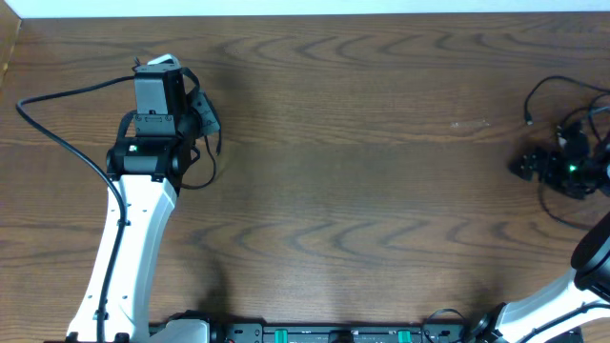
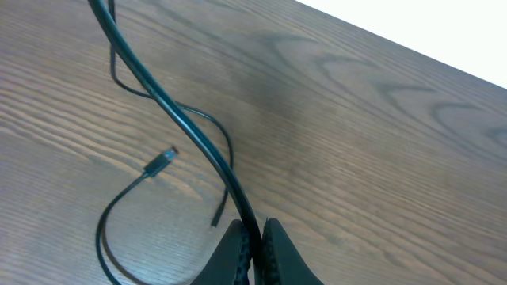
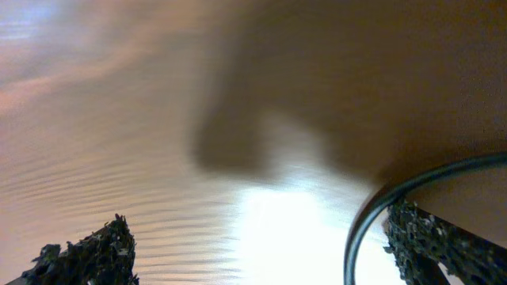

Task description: Untangle cables

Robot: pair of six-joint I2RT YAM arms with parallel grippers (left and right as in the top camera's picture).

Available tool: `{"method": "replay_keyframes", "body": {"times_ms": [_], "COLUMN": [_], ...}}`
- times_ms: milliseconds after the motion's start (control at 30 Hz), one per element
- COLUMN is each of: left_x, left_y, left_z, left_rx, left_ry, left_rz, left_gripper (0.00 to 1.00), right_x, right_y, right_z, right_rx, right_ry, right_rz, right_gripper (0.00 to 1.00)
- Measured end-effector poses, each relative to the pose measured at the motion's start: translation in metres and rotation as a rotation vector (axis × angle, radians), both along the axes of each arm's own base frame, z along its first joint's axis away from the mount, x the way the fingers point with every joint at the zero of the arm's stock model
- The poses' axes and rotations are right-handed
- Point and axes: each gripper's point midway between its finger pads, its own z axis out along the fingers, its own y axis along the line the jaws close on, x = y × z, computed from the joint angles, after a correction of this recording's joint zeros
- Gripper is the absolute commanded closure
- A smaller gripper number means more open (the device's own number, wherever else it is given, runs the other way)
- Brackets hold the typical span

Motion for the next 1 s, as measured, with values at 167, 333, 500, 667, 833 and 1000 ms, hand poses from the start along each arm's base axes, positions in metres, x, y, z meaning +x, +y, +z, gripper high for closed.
{"method": "replay_keyframes", "body": {"times_ms": [167, 333, 500, 667, 833, 1000], "left_x": [0.003, 0.007, 0.006, 0.004, 0.003, 0.0], "left_y": [-0.015, -0.039, -0.066, -0.089, -0.111, -0.13], "left_z": [0.003, 0.009, 0.012, 0.015, 0.02, 0.025], "left_rx": [-0.034, -0.067, -0.082, -0.092, -0.096, -0.104], "left_ry": [-0.018, -0.047, -0.063, -0.072, -0.098, -0.118], "left_rz": [-0.05, -0.126, -0.198, -0.259, -0.311, -0.361], "left_gripper": [0.93, 0.93, 0.93, 0.93, 0.93, 0.93], "right_x": [0.015, 0.025, 0.03, 0.033, 0.04, 0.049], "right_y": [0.05, 0.087, 0.118, 0.149, 0.175, 0.209], "right_z": [0.013, 0.024, 0.028, 0.029, 0.031, 0.039], "right_rx": [0.171, 0.239, 0.265, 0.278, 0.267, 0.276], "right_ry": [-0.113, -0.183, -0.201, -0.212, -0.246, -0.333], "right_rz": [0.133, 0.26, 0.351, 0.439, 0.523, 0.639], "right_gripper": [0.01, 0.01, 0.01, 0.01, 0.01, 0.01]}}
